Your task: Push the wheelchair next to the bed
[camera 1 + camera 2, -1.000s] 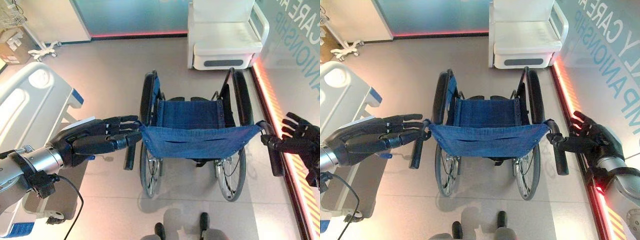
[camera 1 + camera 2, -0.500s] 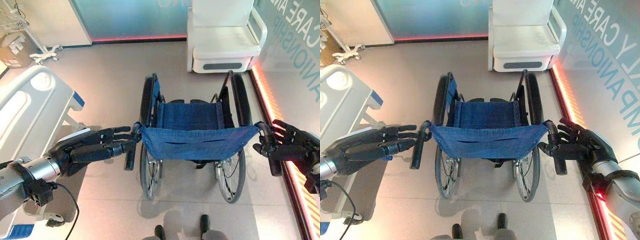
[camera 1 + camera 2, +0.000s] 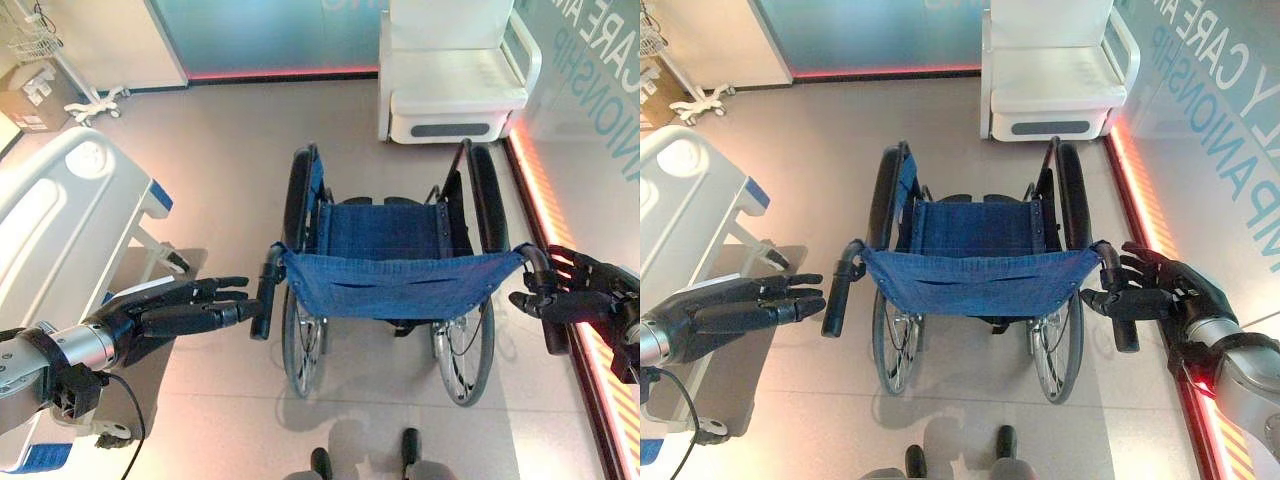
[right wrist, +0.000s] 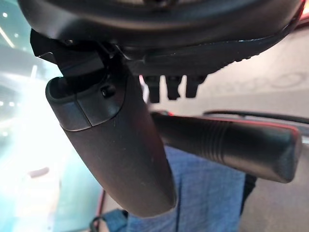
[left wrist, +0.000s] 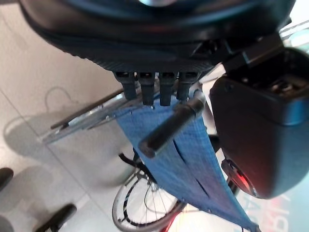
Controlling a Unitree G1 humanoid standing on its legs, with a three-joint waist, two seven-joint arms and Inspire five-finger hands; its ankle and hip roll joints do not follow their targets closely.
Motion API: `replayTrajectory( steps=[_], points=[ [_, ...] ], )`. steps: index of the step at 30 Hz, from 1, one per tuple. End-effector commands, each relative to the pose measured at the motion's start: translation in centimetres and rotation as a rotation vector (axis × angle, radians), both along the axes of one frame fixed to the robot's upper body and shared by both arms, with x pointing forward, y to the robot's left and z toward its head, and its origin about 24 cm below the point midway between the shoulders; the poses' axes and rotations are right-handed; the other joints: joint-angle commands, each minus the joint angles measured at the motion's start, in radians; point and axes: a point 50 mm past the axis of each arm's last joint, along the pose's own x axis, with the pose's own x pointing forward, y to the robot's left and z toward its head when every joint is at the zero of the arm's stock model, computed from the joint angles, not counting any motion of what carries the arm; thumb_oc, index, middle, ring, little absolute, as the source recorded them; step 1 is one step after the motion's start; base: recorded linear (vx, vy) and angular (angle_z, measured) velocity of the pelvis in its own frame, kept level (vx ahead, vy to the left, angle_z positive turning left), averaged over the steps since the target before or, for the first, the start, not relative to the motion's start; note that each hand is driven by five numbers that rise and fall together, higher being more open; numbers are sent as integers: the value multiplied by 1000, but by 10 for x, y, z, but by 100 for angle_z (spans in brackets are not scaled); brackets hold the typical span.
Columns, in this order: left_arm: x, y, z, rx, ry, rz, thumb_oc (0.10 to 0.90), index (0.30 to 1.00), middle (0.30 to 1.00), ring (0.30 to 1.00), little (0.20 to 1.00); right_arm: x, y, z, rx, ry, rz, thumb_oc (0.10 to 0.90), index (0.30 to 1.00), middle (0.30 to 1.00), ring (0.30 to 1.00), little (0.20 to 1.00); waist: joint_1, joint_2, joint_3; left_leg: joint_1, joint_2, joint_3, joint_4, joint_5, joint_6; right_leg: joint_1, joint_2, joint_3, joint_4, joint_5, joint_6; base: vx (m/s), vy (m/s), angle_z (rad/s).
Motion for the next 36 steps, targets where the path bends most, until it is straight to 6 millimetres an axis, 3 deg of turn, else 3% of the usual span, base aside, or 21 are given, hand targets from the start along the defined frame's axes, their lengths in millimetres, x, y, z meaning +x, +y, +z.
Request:
replayTrajectory(
  steps=[1,18,25,35,36],
  points=[
    [18,-3,34,-23,-125,-33,800,900,900,900,900,21,-4,30,-36,-173,-44,800,900,900,900,900,-17,-33,30,-67,2,34,3,50,-24,30,-15,-66,1,-7,30,0,0,0],
    [43,-25,34,-165,-130,-69,800,900,900,900,900,42,-10,30,-51,-177,-107,800,900,900,900,900,-32,-29,61,-72,1,39,3,56,-23,20,-11,-52,1,2,24,1,-1,0],
    [53,-41,24,-197,-65,-123,800,900,900,900,900,55,-3,27,-48,-175,-81,800,900,900,900,900,-37,-25,71,-72,2,44,3,59,-23,16,-9,-49,1,5,20,18,-8,-3],
    [56,-43,11,-189,28,-114,800,900,900,900,900,61,2,26,-42,-162,-58,800,900,900,900,900,-41,-23,80,-77,0,43,3,63,-22,10,-6,-43,1,9,14,10,-3,-2],
    [57,-43,11,-187,27,-112,800,900,900,900,900,61,3,27,-41,-162,-55,780,869,869,869,869,-42,-23,82,-77,0,42,3,64,-22,10,-6,-43,2,9,14,0,0,0]
  ],
)
